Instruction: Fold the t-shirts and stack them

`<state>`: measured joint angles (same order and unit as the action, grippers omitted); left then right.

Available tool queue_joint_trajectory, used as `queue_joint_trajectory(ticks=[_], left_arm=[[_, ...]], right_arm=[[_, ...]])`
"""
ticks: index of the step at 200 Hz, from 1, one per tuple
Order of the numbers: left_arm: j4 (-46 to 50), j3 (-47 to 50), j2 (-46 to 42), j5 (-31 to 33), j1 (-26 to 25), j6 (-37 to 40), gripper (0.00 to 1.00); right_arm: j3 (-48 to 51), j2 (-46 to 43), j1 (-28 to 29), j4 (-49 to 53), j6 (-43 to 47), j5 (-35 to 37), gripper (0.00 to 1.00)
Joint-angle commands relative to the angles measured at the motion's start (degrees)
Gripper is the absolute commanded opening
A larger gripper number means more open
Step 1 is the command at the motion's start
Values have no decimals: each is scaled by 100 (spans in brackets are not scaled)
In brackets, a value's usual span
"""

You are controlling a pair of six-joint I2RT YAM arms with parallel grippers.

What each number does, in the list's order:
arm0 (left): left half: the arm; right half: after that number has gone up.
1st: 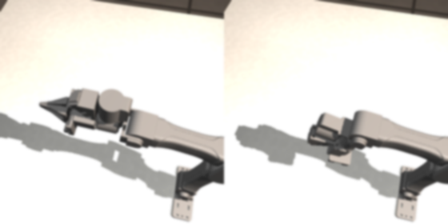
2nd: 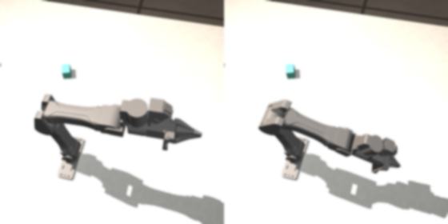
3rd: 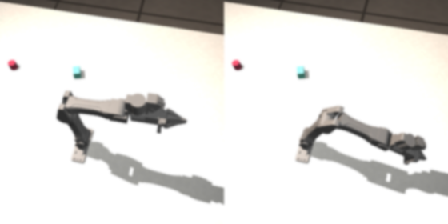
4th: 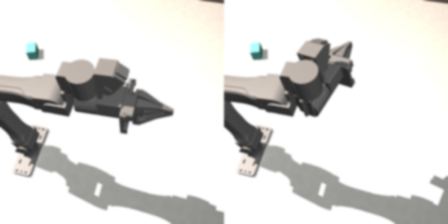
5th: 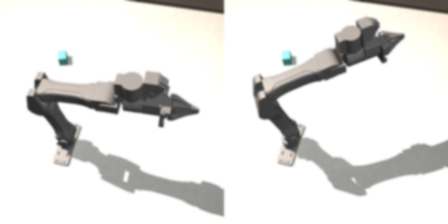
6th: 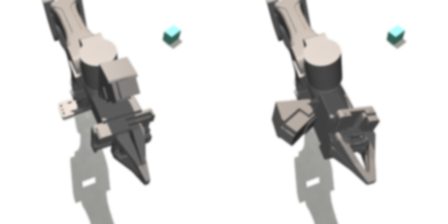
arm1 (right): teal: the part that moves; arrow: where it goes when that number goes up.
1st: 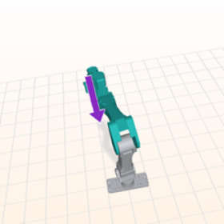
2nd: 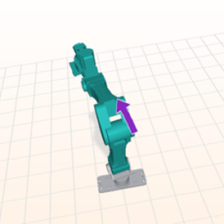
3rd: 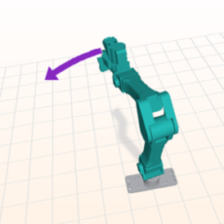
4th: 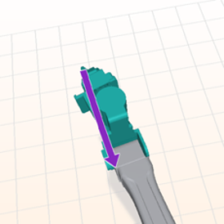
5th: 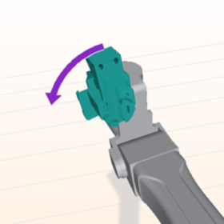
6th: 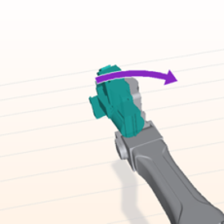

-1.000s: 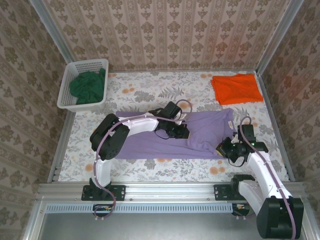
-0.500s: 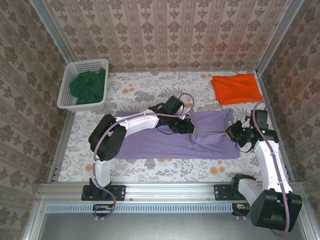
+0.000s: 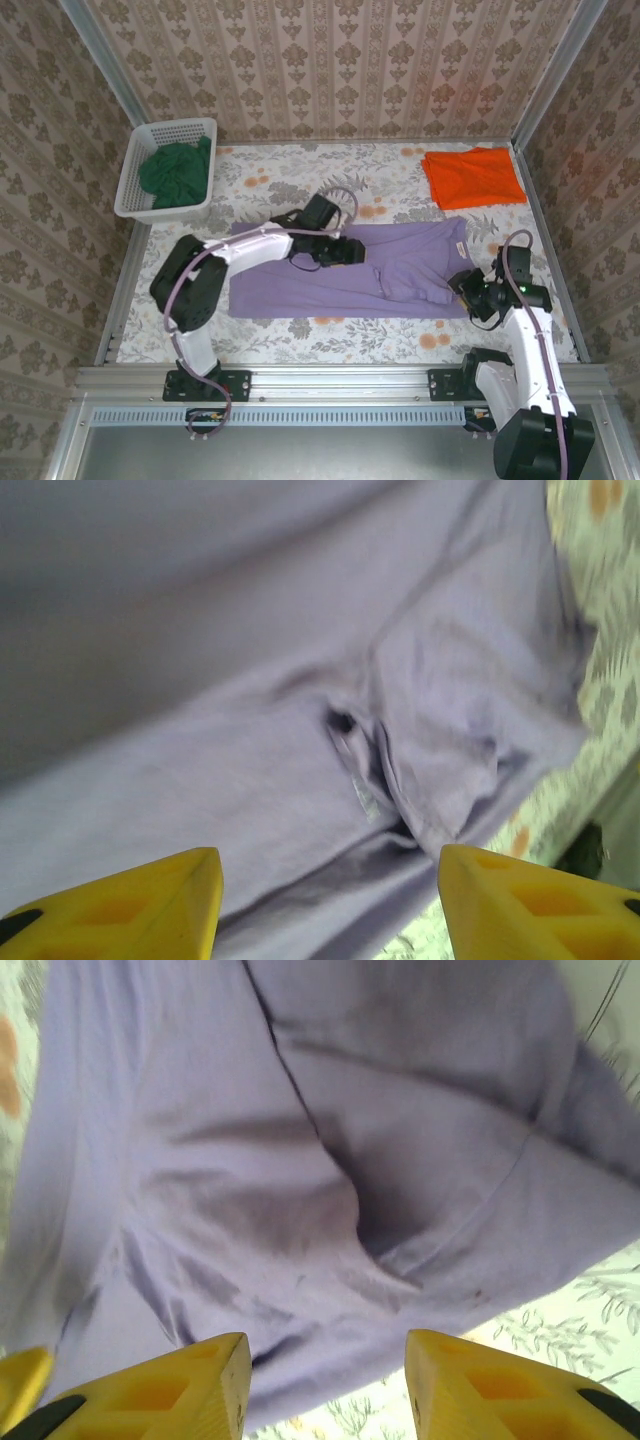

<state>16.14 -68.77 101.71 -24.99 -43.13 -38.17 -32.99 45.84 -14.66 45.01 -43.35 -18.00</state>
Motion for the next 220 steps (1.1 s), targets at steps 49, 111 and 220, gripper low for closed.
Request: queue_joint_trajectory(ticks=[49, 111, 220], left_arm=[[662, 333, -704, 1908, 1176, 555, 53], [1025, 1042, -1000, 2357, -76, 1253, 52], [1374, 2740, -3691, 3495, 82, 760, 61]], right_arm=[[-1606, 2693, 544, -1390, 234, 923, 34], [-2834, 5096, 1789, -1461, 207, 1700, 33], [-6013, 8016, 3479, -552, -621, 2314, 34]])
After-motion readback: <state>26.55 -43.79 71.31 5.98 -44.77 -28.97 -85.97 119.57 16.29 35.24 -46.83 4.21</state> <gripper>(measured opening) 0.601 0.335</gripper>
